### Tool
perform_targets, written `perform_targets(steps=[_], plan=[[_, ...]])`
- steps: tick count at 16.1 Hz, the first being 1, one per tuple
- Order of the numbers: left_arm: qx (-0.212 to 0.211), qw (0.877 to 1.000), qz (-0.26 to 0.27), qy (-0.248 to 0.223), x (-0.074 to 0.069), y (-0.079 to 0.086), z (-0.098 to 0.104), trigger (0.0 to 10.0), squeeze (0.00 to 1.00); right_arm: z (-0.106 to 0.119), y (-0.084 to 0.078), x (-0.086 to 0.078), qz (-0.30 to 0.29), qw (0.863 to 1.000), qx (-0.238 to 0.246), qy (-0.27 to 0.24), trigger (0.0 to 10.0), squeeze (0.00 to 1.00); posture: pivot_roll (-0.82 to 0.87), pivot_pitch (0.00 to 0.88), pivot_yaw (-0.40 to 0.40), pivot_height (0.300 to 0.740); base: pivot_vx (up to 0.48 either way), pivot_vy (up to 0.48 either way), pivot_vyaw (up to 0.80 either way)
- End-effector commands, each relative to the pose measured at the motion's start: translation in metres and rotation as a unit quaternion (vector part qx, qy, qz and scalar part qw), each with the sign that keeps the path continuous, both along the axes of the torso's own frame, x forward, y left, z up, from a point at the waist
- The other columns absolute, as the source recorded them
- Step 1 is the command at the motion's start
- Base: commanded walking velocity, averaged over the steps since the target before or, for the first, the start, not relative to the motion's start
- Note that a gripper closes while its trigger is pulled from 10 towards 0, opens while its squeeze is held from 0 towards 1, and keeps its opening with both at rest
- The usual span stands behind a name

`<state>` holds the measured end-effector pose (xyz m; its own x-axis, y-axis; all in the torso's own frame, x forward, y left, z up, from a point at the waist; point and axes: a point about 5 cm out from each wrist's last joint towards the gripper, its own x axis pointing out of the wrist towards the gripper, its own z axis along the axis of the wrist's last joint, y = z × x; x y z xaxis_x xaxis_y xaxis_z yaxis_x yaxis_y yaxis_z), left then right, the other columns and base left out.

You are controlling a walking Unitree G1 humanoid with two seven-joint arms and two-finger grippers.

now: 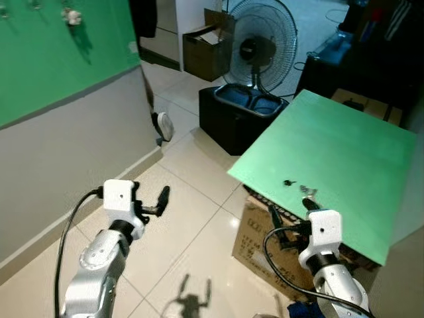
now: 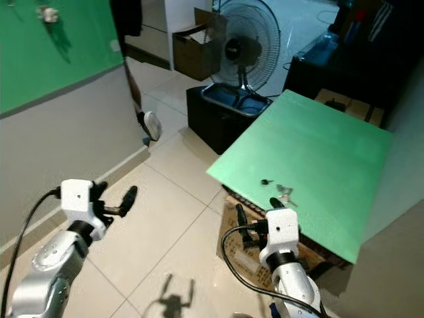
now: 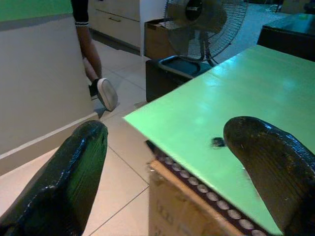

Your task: Hang keys on a hook

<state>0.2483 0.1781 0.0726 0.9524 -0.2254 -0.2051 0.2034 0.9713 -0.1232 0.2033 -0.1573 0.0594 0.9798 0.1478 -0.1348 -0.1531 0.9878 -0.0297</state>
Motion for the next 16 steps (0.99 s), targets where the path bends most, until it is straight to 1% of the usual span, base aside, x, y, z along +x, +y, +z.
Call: perform_targets(steps=[1,6,8,10,12,13,15,16], plan=[[0.003,1.000,-0.020,0.003,0.003,-0.006,0.000,10.0,0.00,-0.002,-0.002,-0.003,-0.004,1.000,-0.003,0.002,10.0,0.00,-0.08,0.000,0.051,0.727,0.259,-0.401,0.00],[0.006,1.000,-0.023,0.015,0.008,-0.007,-0.005,10.0,0.00,-0.003,0.002,-0.004,0.001,1.000,-0.010,0.003,10.0,0.00,-0.08,0.000,0.061,0.727,0.275,-0.388,0.00],[0.025,0.999,-0.022,0.020,0.012,-0.006,-0.009,10.0,0.00,-0.001,0.006,-0.005,0.003,1.000,-0.010,0.003,10.0,0.00,-0.08,0.000,0.065,0.727,0.375,-0.294,0.00],[0.042,0.998,-0.024,0.029,0.012,-0.005,-0.013,10.0,0.00,0.002,0.010,-0.004,0.004,1.000,-0.009,0.001,10.0,0.00,-0.09,0.000,0.072,0.727,0.000,0.000,0.00],[0.041,0.999,-0.018,0.022,0.014,-0.004,-0.010,10.0,0.00,0.004,0.012,-0.004,0.003,1.000,-0.011,-0.001,10.0,0.00,-0.09,0.000,0.077,0.727,0.000,0.000,0.00],[0.048,0.998,-0.026,0.016,0.015,-0.005,-0.009,10.0,0.00,0.004,0.012,-0.004,0.001,1.000,-0.012,0.001,10.0,0.00,-0.09,0.000,0.081,0.727,0.000,0.000,0.00],[0.066,0.997,-0.036,0.013,0.017,-0.007,-0.008,10.0,0.00,0.005,0.012,-0.004,-0.001,1.000,-0.013,0.002,10.0,0.00,-0.09,0.000,0.086,0.727,0.435,0.000,0.00],[0.068,0.997,-0.043,0.010,0.017,-0.008,-0.007,10.0,0.00,0.006,0.013,-0.004,-0.002,1.000,-0.013,0.002,10.0,0.00,-0.09,0.000,0.089,0.727,0.458,0.000,0.00]])
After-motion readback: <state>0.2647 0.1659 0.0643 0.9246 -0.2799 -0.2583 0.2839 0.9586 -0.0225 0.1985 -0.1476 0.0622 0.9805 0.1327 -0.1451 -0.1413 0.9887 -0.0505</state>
